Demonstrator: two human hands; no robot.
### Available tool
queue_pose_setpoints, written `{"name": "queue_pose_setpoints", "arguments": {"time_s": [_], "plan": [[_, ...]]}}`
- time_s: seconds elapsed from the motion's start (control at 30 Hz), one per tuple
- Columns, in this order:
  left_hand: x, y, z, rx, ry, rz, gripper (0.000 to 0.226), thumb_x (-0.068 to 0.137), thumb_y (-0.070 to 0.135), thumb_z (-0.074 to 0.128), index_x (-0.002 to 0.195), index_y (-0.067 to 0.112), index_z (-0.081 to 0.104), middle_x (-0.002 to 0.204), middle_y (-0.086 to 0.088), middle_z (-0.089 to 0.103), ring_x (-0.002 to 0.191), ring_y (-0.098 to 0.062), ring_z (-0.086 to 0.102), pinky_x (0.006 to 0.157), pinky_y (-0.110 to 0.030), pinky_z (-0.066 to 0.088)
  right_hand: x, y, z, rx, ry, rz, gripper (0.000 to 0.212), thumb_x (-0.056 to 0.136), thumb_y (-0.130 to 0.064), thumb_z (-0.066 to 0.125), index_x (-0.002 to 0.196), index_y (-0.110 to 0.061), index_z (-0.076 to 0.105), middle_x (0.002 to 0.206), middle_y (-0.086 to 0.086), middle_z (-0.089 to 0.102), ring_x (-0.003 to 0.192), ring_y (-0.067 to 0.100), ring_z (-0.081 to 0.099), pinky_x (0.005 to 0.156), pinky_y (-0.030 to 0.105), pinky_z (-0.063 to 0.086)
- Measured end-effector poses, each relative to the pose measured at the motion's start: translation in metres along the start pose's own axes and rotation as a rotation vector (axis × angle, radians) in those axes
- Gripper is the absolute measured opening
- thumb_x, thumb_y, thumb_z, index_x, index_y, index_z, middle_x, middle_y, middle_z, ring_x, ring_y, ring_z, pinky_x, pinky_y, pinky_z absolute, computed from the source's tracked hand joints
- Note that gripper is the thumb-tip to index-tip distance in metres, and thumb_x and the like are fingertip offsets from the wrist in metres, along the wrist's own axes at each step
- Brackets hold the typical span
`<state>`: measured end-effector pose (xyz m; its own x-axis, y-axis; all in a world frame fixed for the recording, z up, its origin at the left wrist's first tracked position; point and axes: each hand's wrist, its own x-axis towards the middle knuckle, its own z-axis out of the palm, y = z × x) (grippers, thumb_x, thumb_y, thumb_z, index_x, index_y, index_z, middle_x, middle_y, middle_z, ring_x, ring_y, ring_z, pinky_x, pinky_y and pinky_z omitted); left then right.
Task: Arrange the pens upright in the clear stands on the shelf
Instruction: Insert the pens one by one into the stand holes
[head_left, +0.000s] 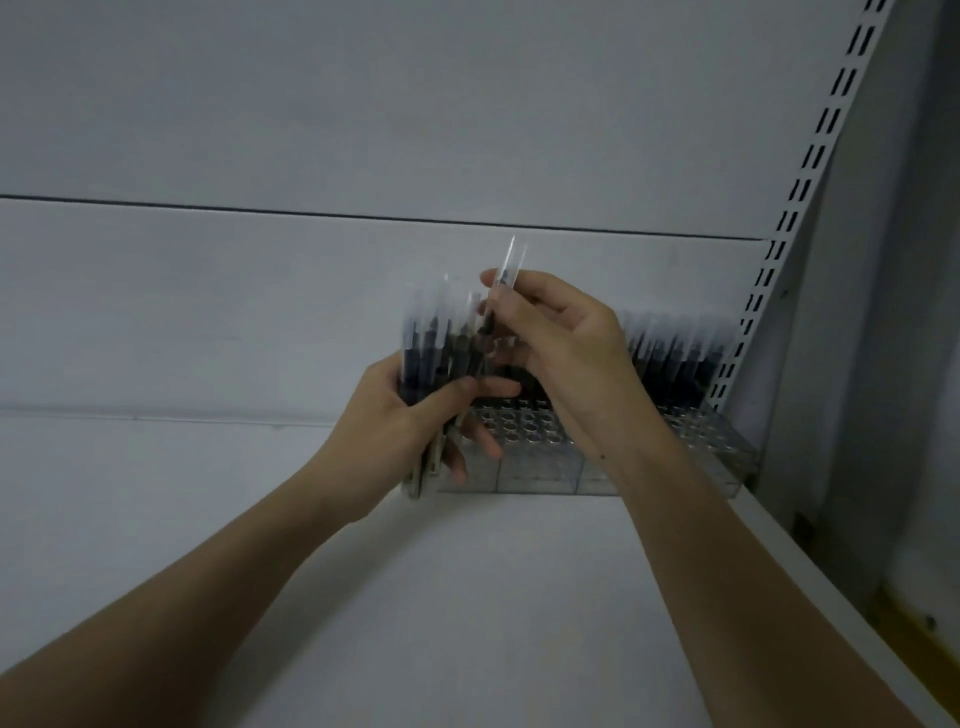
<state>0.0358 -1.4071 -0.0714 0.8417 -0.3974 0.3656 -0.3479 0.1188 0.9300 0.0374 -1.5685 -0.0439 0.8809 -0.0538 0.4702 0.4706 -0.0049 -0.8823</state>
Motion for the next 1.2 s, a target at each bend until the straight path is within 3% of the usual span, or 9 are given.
{"name": "queue_pose_setpoints", "arguments": {"time_s": [0.1, 0.27, 0.4, 0.57, 0.87, 1.03, 1.2], "plan": [[0.001, -0.003, -0.002, 0.025, -0.001, 0.007, 0.027, 0.099, 0.009, 0.052, 0.126, 0.008, 0.059, 0.109, -0.006, 0.075, 0.072, -0.034, 0.072, 0.047, -0.032, 0.053, -0.001, 0.001, -0.002, -0.018, 0.045, -0.045, 0.021, 0.094, -0.015, 0.067, 0.114, -0.017, 0.072, 0.097, 0.0, 0.075, 0.095, 0.017, 0.072, 0.09, 0.039, 0.058], [0.001, -0.005, -0.004, -0.055, 0.059, 0.041, 0.018, 0.101, 0.008, 0.048, 0.115, 0.01, 0.059, 0.108, -0.008, 0.075, 0.066, -0.033, 0.07, 0.058, -0.037, 0.06, 0.001, -0.008, -0.013, 0.16, 0.399, -0.215, 0.015, 0.093, -0.007, 0.066, 0.106, -0.014, 0.07, 0.084, -0.001, 0.074, 0.077, 0.012, 0.069, 0.069, 0.025, 0.055], [0.005, -0.005, -0.008, -0.081, 0.11, 0.077, 0.012, 0.102, 0.01, 0.047, 0.103, 0.005, 0.058, 0.11, -0.007, 0.075, 0.064, -0.029, 0.07, 0.061, -0.035, 0.06, 0.002, -0.002, -0.021, -0.054, 0.545, -0.295, 0.021, 0.091, -0.007, 0.07, 0.111, -0.01, 0.064, 0.087, 0.002, 0.071, 0.077, 0.013, 0.07, 0.07, 0.027, 0.057], [0.005, -0.002, -0.006, -0.166, 0.146, 0.095, 0.013, 0.102, 0.015, 0.048, 0.102, 0.01, 0.06, 0.104, -0.011, 0.075, 0.068, -0.027, 0.071, 0.065, -0.034, 0.06, 0.0, 0.012, -0.012, -0.253, 0.426, -0.276, 0.021, 0.091, -0.01, 0.071, 0.108, -0.018, 0.061, 0.087, -0.003, 0.067, 0.076, 0.004, 0.066, 0.073, 0.015, 0.052], [0.007, 0.001, -0.007, -0.197, 0.18, 0.015, 0.023, 0.102, 0.023, 0.05, 0.122, 0.021, 0.063, 0.105, -0.008, 0.076, 0.079, -0.028, 0.073, 0.078, -0.04, 0.061, 0.001, 0.022, -0.006, -0.369, 0.352, -0.23, 0.023, 0.09, -0.013, 0.072, 0.103, -0.028, 0.06, 0.086, -0.006, 0.067, 0.077, 0.004, 0.066, 0.073, 0.016, 0.054], [0.005, -0.002, -0.004, -0.189, 0.141, 0.002, 0.02, 0.102, 0.018, 0.05, 0.116, 0.019, 0.064, 0.097, -0.009, 0.075, 0.064, -0.024, 0.067, 0.058, -0.031, 0.055, 0.001, 0.032, -0.007, -0.511, 0.282, -0.154, 0.019, 0.09, -0.016, 0.073, 0.102, -0.025, 0.061, 0.085, -0.009, 0.064, 0.078, 0.006, 0.065, 0.07, 0.017, 0.054], [0.006, -0.004, -0.005, -0.16, 0.126, 0.001, 0.017, 0.101, 0.018, 0.051, 0.111, 0.014, 0.064, 0.096, -0.006, 0.076, 0.06, -0.02, 0.064, 0.054, -0.028, 0.052, 0.0, 0.039, -0.008, -0.685, 0.174, -0.053, 0.017, 0.089, -0.018, 0.074, 0.101, -0.016, 0.062, 0.083, -0.009, 0.06, 0.072, 0.006, 0.059, 0.067, 0.02, 0.053]]}}
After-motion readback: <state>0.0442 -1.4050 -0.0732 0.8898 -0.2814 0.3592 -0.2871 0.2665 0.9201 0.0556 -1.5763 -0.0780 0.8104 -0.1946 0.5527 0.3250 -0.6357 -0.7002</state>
